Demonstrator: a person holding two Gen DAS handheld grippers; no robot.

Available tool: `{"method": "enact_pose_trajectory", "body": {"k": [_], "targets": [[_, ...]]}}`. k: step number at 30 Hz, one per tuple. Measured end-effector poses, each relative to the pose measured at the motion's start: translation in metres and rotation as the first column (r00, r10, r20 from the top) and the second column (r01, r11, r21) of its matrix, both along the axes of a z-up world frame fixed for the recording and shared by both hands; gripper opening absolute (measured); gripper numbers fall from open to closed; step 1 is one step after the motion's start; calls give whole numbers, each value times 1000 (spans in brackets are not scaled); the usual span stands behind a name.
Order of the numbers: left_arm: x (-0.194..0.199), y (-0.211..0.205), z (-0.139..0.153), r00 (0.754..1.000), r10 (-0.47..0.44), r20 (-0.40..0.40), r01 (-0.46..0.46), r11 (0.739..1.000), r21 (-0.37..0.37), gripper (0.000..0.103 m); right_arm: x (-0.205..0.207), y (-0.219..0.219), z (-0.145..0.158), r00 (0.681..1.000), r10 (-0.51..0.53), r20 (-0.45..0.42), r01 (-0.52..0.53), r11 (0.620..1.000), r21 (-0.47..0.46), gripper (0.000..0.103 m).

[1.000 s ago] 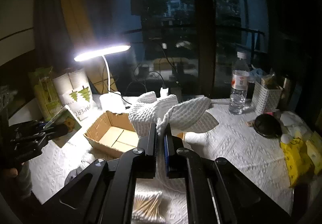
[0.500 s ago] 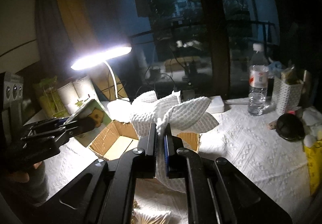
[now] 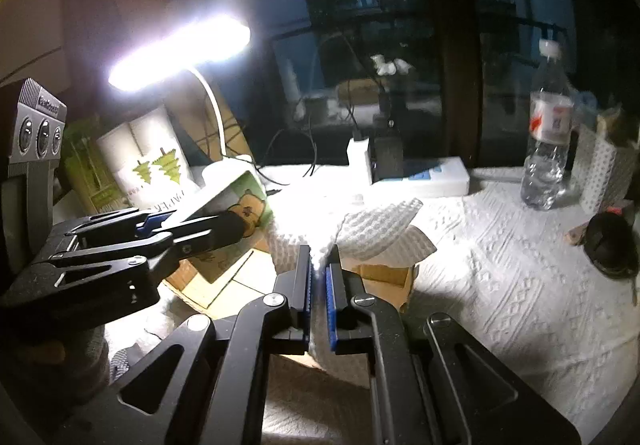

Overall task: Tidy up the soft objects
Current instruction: 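Carry the tube with the left tool while the right tool carries the towel toward the box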

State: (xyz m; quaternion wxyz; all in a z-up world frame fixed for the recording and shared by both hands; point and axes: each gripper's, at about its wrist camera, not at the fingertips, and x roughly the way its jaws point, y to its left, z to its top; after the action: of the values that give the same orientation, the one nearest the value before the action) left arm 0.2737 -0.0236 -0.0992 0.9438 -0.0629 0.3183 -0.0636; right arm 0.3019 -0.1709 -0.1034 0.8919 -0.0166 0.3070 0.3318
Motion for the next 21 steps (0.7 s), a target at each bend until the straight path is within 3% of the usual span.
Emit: {"method": "enact_pose_trajectory", "body": {"k": [5, 15, 17, 19, 21], "targets": [[21, 2, -22, 997, 2, -83, -6, 998, -59, 26, 11, 4, -18, 999, 3, -36, -4, 1000, -25, 6], [41, -6, -56, 983, 4, -183, -15, 998, -59, 26, 24, -3, -33, 992, 8, -127, -9, 1000, -6, 8], [44, -7, -61, 980, -2, -200, -11, 998, -59, 26, 23, -4, -30, 992, 19, -123, -18, 1000, 3, 14], [48, -10, -65, 976, -9, -218, -3, 999, -52, 26, 21, -5, -26, 993, 13, -114, -12, 1000, 8, 40], [50, -11, -66, 974, -12, -225, 2, 999, -46, 26, 20, -10, -21, 995, 0, -98, 3, 1000, 26, 43]]}}
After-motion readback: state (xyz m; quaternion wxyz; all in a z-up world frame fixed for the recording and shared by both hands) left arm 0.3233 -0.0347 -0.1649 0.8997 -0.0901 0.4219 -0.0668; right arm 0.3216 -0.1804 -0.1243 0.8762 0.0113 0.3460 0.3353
